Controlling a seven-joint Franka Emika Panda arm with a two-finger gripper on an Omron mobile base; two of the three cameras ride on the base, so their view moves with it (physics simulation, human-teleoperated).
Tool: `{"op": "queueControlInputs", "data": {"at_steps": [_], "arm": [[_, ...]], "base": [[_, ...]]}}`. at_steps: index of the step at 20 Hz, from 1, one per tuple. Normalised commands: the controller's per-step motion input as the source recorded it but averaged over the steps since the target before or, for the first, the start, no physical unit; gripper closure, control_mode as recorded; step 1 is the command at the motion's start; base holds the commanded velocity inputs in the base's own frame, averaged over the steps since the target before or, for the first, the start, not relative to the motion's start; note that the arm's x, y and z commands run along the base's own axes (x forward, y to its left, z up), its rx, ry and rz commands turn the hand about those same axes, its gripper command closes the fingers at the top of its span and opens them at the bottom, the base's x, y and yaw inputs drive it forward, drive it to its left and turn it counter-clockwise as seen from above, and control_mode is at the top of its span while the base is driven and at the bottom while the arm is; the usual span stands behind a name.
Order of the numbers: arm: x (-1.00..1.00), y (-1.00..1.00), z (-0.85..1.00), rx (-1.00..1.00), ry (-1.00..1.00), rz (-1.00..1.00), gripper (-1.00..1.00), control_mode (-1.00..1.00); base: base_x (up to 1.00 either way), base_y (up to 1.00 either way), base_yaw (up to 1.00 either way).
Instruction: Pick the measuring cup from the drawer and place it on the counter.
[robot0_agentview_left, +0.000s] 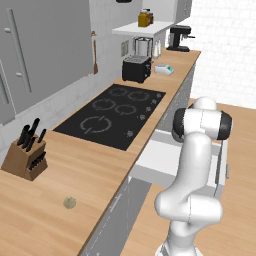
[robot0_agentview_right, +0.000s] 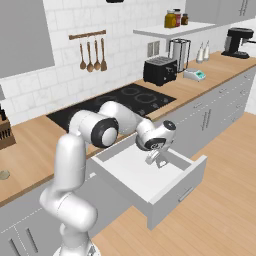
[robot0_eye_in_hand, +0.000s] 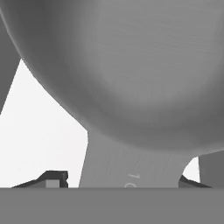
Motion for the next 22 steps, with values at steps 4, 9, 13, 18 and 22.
{"op": "queueControlInputs", "data": {"at_steps": [4,9,13,18,22], "arm": [[0.00,0.69,1.00,-0.08,-0.02,0.00,1.00,-1.00],[0.00,1.00,1.00,-0.23,0.01,0.01,1.00,-1.00],[-0.46,1.00,0.91,-0.06,-0.04,0.08,1.00,-1.00],[-0.54,1.00,0.14,0.04,-0.11,0.20,1.00,-1.00],[-0.21,1.00,-0.04,0.00,0.00,0.30,1.00,-1.00]], "base": [[0.00,0.00,0.00],[0.00,0.00,0.00],[0.00,0.00,0.00],[0.00,0.00,0.00],[0.00,0.00,0.00]]}}
